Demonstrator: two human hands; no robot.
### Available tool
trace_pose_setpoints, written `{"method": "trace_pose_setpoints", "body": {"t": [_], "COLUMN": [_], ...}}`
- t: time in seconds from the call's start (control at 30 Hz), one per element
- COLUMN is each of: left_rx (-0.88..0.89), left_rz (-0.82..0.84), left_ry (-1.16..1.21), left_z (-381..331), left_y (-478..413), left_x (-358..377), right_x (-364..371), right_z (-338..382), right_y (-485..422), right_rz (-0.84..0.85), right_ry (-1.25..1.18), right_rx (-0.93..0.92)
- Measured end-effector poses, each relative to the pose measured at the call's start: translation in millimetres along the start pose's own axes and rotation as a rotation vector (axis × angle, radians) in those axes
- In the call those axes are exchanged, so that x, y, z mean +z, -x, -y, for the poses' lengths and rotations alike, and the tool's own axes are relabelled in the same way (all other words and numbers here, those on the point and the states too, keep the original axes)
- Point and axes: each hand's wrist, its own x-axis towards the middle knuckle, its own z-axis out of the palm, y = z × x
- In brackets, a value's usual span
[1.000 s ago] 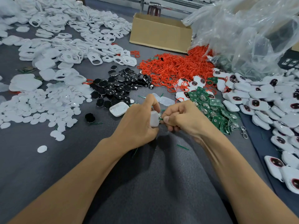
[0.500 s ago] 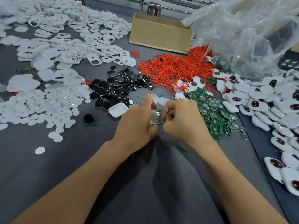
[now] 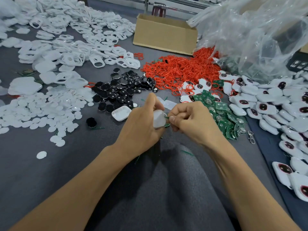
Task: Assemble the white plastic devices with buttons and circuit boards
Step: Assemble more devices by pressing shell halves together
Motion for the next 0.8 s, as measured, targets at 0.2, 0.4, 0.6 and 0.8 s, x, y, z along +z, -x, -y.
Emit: {"method": "trace_pose_setpoints", "body": {"t": [0.2,0.4,0.6,0.8], "left_rx": [-0.221,-0.356,-0.467,-0.381], "left_rz": [0.037,0.042,0.035,0.047], "left_ry": [0.159,0.341,0.552,0.5], "left_z": [-0.3,4.9,8.2,5.0], "left_y": [-5.8,-8.3,-10.3,-8.7], "left_x": [1.8,-0.8,-2.0,-1.3], "right_x": [-10.2,-7.4,-1.8,0.2], "right_z": [-11.2,-17.9,-19.5,-6.3], "right_y": [-4.1,-7.7,-7.0,-2.5], "right_rz": [-0.08,-0.254,-0.325,-0.06], "right_ry": [-0.042,0.011,0.059,-0.265], "right_rx": [-0.028,0.0,-0.044,-0.116]}}
